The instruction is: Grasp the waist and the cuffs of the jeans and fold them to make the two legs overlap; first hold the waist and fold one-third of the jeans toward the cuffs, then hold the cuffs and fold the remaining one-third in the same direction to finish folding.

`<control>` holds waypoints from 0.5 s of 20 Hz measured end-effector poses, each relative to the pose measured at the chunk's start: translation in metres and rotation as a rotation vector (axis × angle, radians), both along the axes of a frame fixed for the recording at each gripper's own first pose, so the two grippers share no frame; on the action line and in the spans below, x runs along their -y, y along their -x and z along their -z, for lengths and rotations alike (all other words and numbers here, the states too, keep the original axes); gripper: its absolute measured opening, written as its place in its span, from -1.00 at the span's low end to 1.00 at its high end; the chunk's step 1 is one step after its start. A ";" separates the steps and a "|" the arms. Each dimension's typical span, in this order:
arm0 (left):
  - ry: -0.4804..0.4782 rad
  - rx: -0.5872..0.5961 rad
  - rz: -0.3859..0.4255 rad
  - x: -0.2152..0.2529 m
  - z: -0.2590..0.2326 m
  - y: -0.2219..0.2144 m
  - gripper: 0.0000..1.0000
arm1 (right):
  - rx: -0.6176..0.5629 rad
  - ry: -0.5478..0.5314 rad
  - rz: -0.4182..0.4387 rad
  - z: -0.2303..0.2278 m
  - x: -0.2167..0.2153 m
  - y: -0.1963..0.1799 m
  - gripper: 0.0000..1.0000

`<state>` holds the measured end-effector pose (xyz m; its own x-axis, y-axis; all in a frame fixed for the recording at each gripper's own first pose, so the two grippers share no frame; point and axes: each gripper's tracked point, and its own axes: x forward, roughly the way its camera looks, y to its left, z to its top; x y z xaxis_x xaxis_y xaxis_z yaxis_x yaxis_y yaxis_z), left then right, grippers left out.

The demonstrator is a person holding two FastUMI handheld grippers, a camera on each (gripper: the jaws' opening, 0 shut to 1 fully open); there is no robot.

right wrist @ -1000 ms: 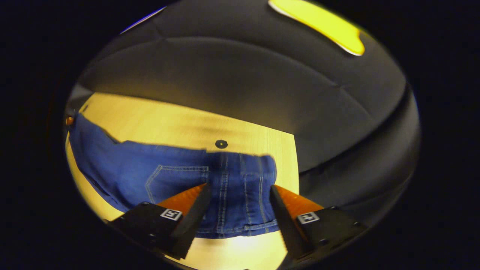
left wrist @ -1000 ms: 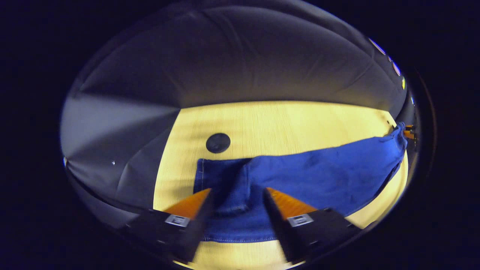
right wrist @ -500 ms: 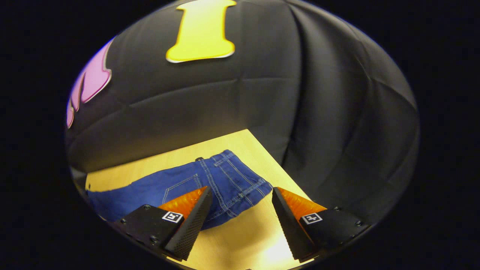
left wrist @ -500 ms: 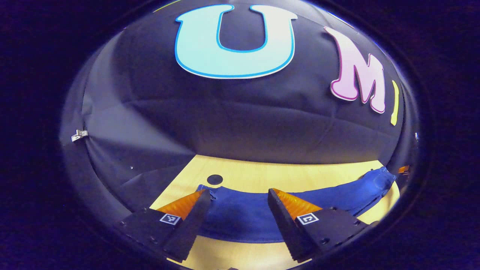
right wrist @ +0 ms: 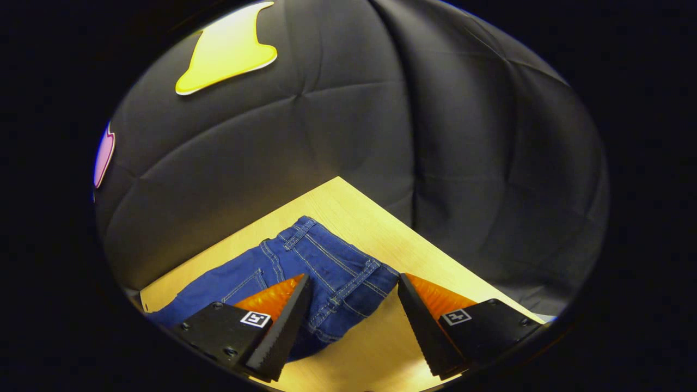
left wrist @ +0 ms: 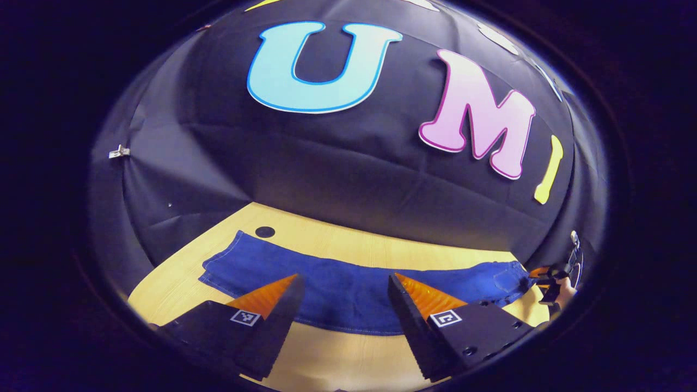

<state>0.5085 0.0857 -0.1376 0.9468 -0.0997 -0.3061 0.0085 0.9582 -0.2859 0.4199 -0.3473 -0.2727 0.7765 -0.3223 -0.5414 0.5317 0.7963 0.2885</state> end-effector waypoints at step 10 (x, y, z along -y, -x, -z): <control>0.011 -0.058 0.078 0.019 0.019 0.003 0.94 | 0.019 -0.037 -0.016 0.015 -0.013 -0.016 0.16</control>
